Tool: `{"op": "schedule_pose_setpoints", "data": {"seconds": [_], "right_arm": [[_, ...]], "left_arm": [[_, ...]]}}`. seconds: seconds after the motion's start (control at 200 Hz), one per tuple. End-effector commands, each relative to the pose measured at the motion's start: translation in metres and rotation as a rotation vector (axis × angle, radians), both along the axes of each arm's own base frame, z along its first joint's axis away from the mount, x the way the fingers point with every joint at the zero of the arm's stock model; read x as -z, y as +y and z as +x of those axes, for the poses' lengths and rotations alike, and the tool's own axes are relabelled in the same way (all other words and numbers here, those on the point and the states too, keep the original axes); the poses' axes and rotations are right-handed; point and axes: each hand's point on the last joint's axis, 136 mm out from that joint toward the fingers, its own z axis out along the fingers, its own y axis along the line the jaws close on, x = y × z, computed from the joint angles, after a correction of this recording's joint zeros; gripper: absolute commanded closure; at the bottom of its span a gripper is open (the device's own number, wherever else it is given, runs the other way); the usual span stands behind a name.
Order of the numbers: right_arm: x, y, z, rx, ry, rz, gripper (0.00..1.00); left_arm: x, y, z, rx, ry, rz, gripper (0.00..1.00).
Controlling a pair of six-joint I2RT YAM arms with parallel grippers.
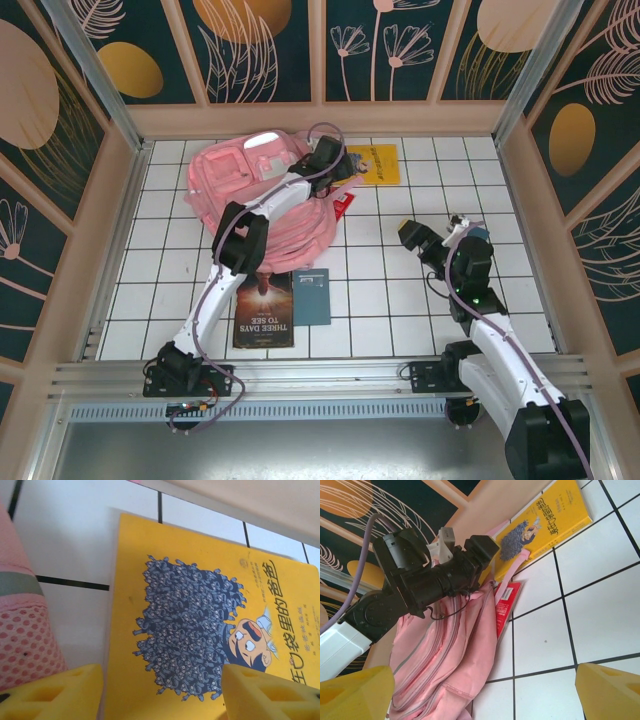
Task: Pack the student bag
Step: Move the student bag to the top-left of the table.
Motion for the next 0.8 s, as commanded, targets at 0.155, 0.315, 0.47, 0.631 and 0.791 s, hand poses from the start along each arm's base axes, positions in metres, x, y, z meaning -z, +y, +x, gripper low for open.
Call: {"op": "schedule_pose_setpoints", "data": {"seconds": [0.155, 0.315, 0.47, 0.631, 0.791], "right_arm": [[0.006, -0.002, 0.001, 0.015, 0.004, 0.023, 0.06], [0.011, -0.006, 0.016, 0.043, 0.004, 0.000, 0.10], [0.022, -0.006, 0.046, 0.039, 0.033, -0.033, 0.12], [0.036, -0.013, 0.085, 0.060, 0.076, -0.051, 0.13], [0.046, -0.020, 0.125, 0.090, 0.099, -0.070, 0.13]], "left_arm": [[0.038, -0.026, -0.017, 0.202, 0.113, -0.100, 0.38], [0.042, -0.033, -0.035, 0.273, 0.141, -0.101, 0.39], [0.042, -0.022, -0.041, 0.263, 0.143, -0.056, 0.39], [0.039, 0.004, -0.036, 0.148, 0.133, 0.048, 0.39], [0.023, 0.023, -0.032, 0.060, 0.079, 0.086, 0.39]]}}
